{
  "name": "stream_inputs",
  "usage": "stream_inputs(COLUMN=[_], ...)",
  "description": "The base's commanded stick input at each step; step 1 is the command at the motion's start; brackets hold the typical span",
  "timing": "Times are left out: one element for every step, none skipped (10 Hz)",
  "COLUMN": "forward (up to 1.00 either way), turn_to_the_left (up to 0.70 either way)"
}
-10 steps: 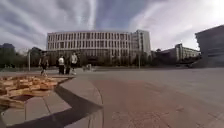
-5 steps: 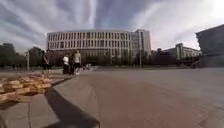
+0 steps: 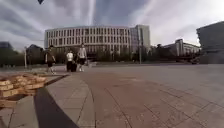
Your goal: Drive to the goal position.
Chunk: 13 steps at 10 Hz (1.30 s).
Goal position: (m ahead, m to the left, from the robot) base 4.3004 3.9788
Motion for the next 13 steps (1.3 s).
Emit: stream_inputs(forward=[0.78, 0.85, 0.85, 0.85, 0.85, 0.85, 0.85, 0.85, 0.85, 0.85, 0.85, 0.85, 0.85], turn_to_the_left=[0.0, 0.0, 0.0, 0.04, 0.11, 0.34, 0.26, 0.08, 0.0, 0.0, 0.0, 0.0, 0.0])
